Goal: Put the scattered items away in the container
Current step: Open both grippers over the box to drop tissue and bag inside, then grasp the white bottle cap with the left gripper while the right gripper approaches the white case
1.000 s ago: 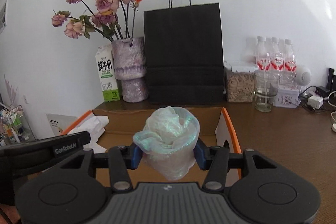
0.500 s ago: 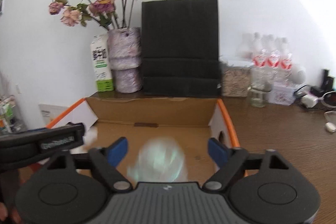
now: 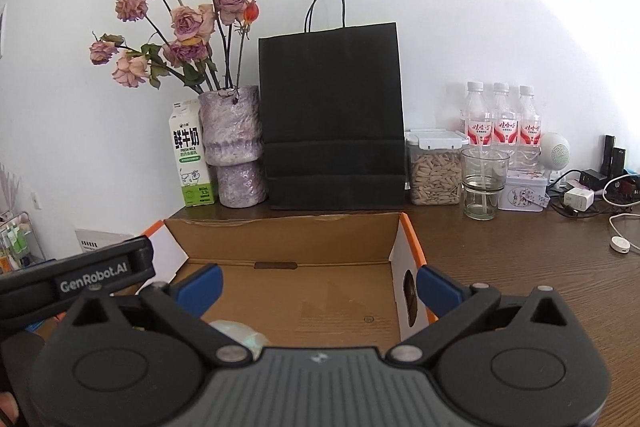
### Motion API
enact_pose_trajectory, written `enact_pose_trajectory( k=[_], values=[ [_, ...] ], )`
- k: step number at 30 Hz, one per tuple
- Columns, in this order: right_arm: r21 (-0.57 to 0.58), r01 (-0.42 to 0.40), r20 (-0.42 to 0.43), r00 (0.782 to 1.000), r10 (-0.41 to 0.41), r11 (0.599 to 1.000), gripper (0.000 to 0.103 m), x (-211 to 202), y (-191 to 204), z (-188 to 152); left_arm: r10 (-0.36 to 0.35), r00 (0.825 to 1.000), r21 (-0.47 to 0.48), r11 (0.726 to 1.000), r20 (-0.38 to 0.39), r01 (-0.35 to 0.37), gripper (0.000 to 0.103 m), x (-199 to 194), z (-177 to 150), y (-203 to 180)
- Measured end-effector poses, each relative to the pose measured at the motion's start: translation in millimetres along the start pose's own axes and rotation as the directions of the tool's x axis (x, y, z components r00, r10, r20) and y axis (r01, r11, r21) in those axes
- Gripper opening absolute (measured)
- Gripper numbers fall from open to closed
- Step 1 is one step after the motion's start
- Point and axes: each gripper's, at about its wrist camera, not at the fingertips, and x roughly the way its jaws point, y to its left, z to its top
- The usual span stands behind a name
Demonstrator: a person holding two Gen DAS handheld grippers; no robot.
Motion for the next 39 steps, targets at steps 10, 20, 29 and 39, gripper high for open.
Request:
enact_pose_trajectory(
  k=[10,20,29,39],
  values=[
    [-0.015,0.003,0.029,1.000,-0.003,1.000,0.103,-11,5,7,-0.001,1.000,-0.012,1.000,0.013,0.001,0.103,-14,11,4],
    [-0.036,0.001,0.092,0.996,0.003,0.999,0.103,-64,21,19,-0.032,0.998,-0.001,0.999,0.056,0.032,0.103,-65,28,19],
    [-0.106,0.006,0.128,0.992,0.008,0.994,0.103,-123,42,5,-0.099,0.994,0.023,0.995,0.038,0.098,0.103,-111,22,45],
    [-0.178,-0.005,0.097,0.995,0.023,0.984,0.103,-177,58,-42,-0.131,0.991,0.057,0.990,0.010,0.131,0.103,-156,-17,85]
  ],
)
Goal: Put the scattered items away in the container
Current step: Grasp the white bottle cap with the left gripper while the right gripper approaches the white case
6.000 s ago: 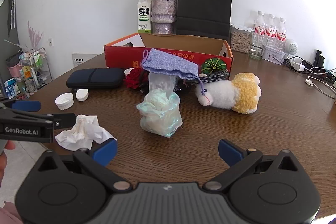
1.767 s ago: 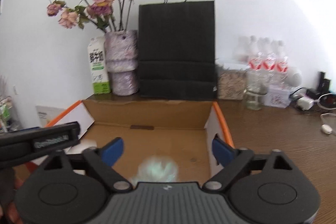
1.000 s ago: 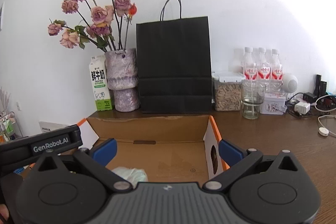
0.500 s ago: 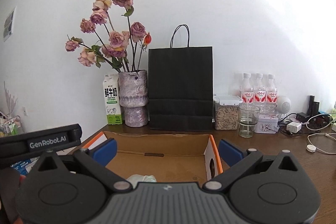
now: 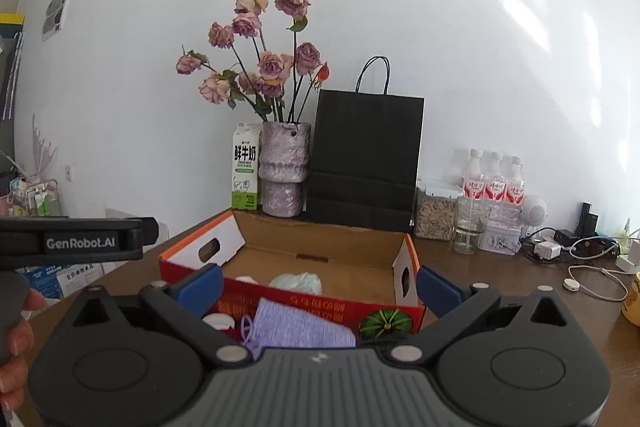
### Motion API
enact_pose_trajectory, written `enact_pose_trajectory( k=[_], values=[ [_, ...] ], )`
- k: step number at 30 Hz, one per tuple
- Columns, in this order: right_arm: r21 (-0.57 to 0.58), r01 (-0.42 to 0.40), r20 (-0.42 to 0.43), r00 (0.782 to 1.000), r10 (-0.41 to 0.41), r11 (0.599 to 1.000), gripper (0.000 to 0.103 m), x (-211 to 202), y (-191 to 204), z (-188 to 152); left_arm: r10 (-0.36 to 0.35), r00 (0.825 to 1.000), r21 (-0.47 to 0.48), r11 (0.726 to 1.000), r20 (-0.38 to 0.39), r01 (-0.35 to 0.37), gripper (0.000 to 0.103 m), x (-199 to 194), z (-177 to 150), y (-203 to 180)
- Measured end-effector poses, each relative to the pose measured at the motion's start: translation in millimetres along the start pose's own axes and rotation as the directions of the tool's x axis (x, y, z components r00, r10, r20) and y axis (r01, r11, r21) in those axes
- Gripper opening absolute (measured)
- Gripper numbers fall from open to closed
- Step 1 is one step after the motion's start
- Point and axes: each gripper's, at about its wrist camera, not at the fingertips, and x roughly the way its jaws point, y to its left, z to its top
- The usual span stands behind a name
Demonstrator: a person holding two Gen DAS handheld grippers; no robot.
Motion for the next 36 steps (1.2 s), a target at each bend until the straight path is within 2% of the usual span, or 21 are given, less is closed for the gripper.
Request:
enact_pose_trajectory(
  k=[6,10,13,18,29,36],
  values=[
    [-0.002,-0.022,-0.076,0.997,0.022,1.000,0.103,-24,8,-39,0.014,0.998,0.024,1.000,-0.056,-0.013,0.103,-25,-40,26],
    [-0.010,-0.044,-0.156,0.987,0.042,0.999,0.103,-30,13,-67,0.028,0.986,0.049,0.999,-0.162,-0.020,0.103,-33,-74,43],
    [0.009,-0.054,-0.234,0.971,0.055,0.998,0.103,-25,15,-84,0.010,0.976,0.042,0.999,-0.215,-0.001,0.103,-35,-90,51],
    [0.032,-0.072,-0.279,0.957,0.078,0.997,0.103,-17,19,-95,-0.008,0.979,0.071,0.997,-0.206,0.023,0.103,-33,-90,44],
    [0.060,-0.053,-0.378,0.923,0.072,0.997,0.103,5,17,-112,0.022,0.963,0.077,0.997,-0.269,-0.001,0.103,-14,-101,46],
    [0.069,-0.035,-0.323,0.945,0.056,0.997,0.103,7,20,-119,0.046,0.952,0.058,0.998,-0.302,-0.030,0.103,-4,-106,57]
  ],
)
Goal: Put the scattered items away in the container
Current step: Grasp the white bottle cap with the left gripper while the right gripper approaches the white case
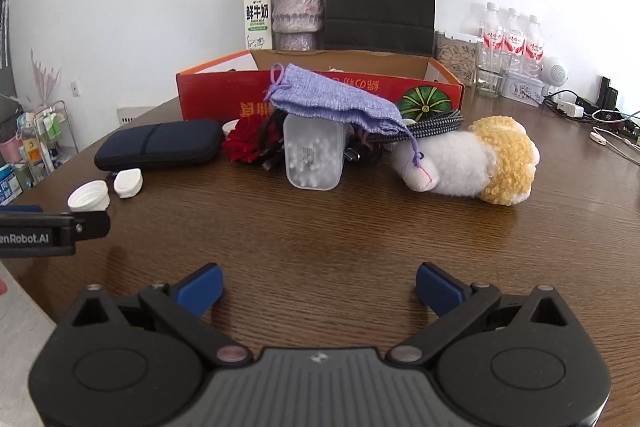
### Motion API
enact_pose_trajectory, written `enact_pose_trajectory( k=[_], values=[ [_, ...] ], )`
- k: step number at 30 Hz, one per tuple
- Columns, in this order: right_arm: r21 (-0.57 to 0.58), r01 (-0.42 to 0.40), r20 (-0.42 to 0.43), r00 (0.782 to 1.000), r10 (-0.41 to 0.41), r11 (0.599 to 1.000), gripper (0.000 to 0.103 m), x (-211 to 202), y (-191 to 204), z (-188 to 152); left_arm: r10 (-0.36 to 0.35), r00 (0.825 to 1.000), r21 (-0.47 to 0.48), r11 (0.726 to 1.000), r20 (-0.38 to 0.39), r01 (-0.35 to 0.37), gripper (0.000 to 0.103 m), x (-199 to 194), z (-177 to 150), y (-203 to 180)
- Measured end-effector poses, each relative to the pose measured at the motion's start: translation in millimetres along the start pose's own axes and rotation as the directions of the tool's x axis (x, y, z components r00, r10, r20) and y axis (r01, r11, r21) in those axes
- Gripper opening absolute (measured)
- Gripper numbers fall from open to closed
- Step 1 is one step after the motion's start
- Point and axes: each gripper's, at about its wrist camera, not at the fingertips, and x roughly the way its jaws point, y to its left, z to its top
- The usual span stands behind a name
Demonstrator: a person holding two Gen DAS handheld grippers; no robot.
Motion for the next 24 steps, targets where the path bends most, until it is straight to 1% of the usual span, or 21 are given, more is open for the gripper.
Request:
enact_pose_trajectory(
  k=[5,7,10,14,16,18,20,21,22,23,24],
  values=[
    [0.005,0.005,0.015,1.000,-0.005,1.000,0.103,3,3,1,0.004,1.000,0.009,1.000,0.011,-0.004,0.103,4,2,6],
    [-0.002,-0.007,0.015,1.000,0.007,1.000,0.103,4,5,2,0.009,1.000,0.014,1.000,0.012,-0.009,0.103,6,3,7],
    [-0.017,-0.025,0.019,1.000,0.025,1.000,0.103,7,9,3,-0.004,1.000,0.027,1.000,0.015,0.004,0.103,10,5,9],
    [-0.027,-0.038,0.012,0.999,0.038,0.999,0.103,9,14,5,-0.020,1.000,0.054,0.998,0.023,0.019,0.094,11,5,8],
    [-0.031,-0.043,0.009,0.999,0.043,0.999,0.103,10,16,6,-0.031,0.999,0.055,0.998,0.026,0.030,0.093,12,5,9],
    [-0.038,-0.051,0.009,0.999,0.051,0.998,0.103,11,19,7,-0.042,0.999,0.057,0.998,0.030,0.041,0.088,12,6,10],
    [-0.042,-0.056,0.006,0.998,0.056,0.998,0.103,13,21,8,-0.048,0.998,0.064,0.997,0.036,0.046,0.074,12,7,11],
    [-0.044,-0.060,0.002,0.998,0.060,0.997,0.103,14,23,9,-0.058,0.998,0.068,0.996,0.037,0.056,0.070,11,7,11],
    [-0.047,-0.063,-0.003,0.998,0.063,0.997,0.103,16,25,11,-0.068,0.997,0.071,0.995,0.039,0.065,0.058,10,8,12],
    [-0.049,-0.068,-0.008,0.998,0.067,0.997,0.103,17,27,12,-0.079,0.996,0.076,0.994,0.041,0.076,0.039,10,8,12],
    [-0.052,-0.072,-0.014,0.997,0.071,0.996,0.103,18,28,14,-0.092,0.995,0.078,0.993,0.043,0.088,0.040,9,9,13]
  ],
)
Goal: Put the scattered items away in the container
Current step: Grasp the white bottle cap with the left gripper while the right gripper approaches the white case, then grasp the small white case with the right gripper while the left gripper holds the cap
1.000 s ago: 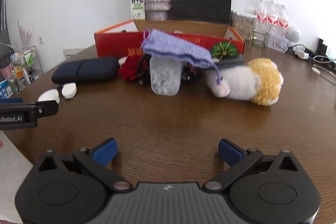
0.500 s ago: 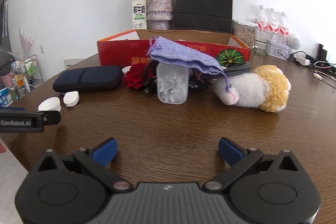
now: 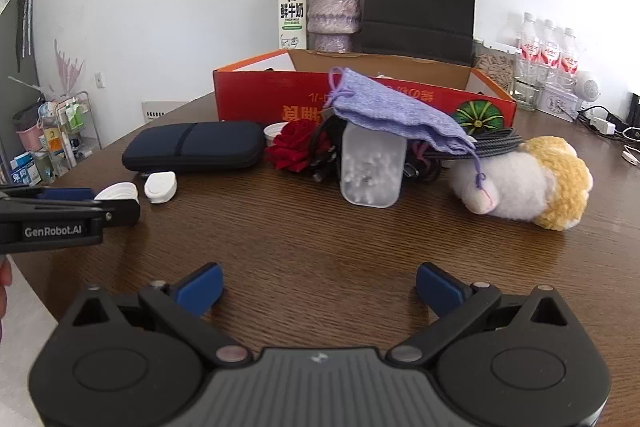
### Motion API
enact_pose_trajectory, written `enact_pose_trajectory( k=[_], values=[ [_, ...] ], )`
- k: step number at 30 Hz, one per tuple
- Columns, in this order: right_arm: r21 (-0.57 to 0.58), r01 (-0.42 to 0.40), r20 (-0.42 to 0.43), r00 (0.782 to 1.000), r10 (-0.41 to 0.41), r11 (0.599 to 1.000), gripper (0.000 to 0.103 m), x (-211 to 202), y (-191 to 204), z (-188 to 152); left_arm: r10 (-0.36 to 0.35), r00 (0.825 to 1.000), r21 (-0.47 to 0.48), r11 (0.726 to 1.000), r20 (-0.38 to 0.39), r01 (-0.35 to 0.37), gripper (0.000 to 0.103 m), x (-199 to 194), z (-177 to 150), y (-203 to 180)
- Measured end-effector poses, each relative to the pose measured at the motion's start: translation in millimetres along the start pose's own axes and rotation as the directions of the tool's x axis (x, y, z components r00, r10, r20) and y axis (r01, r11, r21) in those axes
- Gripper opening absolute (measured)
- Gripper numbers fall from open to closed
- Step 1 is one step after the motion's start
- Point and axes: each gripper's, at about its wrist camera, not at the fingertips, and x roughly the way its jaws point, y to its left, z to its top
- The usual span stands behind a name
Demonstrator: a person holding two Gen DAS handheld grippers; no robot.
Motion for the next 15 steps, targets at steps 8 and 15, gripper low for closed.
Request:
enact_pose_trajectory(
  k=[8,15],
  values=[
    [-0.028,-0.068,-0.056,0.996,0.066,0.997,0.103,16,20,19,0.002,1.000,-0.045,0.999,0.015,-0.001,0.040,0,3,17],
    [-0.070,-0.137,-0.066,0.989,0.133,0.988,0.101,32,51,39,0.064,0.997,-0.091,0.994,0.046,-0.059,0.040,-7,7,44]
  ],
)
